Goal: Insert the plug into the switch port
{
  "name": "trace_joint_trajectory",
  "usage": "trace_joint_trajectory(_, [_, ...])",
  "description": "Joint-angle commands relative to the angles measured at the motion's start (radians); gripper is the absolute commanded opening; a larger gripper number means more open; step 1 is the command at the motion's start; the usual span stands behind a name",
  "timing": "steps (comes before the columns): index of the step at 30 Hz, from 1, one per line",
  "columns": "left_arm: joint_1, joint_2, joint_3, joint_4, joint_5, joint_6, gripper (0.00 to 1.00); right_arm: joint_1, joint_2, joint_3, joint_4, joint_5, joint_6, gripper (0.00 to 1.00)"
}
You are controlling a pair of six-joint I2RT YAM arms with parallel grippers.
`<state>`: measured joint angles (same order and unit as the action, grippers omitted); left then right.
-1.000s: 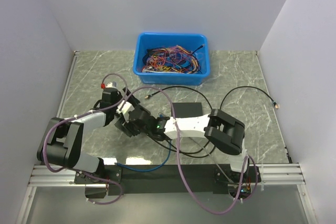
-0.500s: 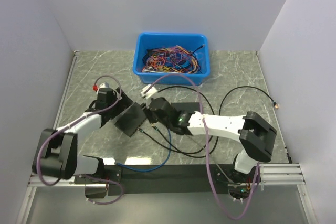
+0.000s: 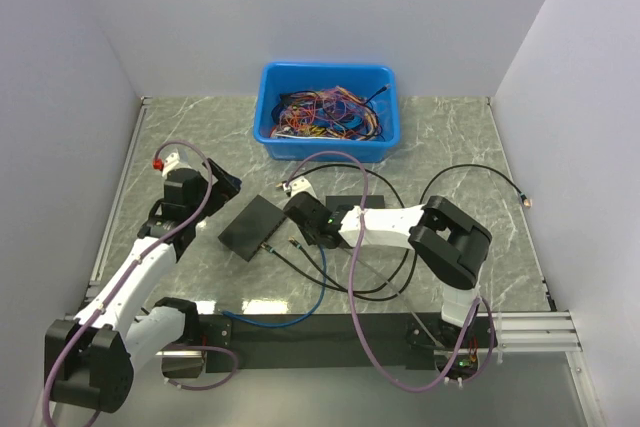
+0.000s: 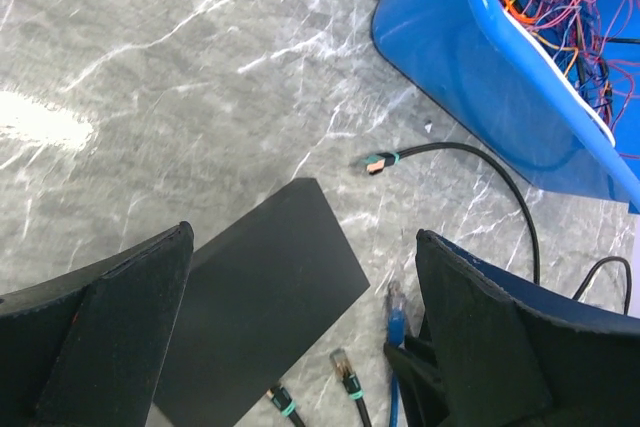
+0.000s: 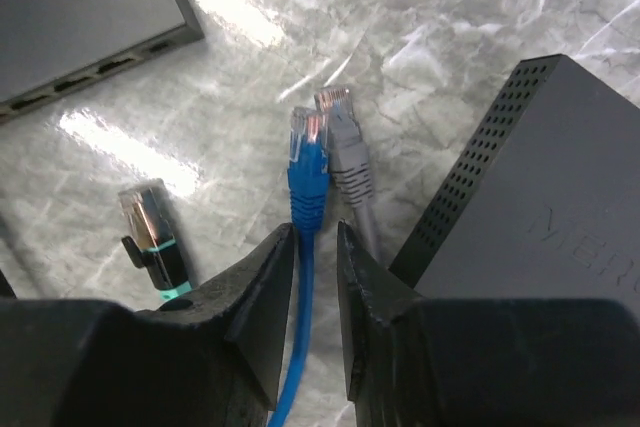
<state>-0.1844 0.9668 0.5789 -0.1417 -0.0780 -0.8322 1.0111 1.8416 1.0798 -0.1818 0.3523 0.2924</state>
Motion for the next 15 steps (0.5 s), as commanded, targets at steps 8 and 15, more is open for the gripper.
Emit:
trace_joint_trajectory(8, [0.003,-0.04,0.03,-0.041,0.007,0.007,0.99,-0.014,0.064,0.055,-0.039,0.004,0.024,0.27])
trace_joint_trajectory(15, [0.003,-0.098,-0.026,0.039,0.069,0.027,0.99,-0.016,0.053,0.031,0.014,-0.003,0.016,0.0])
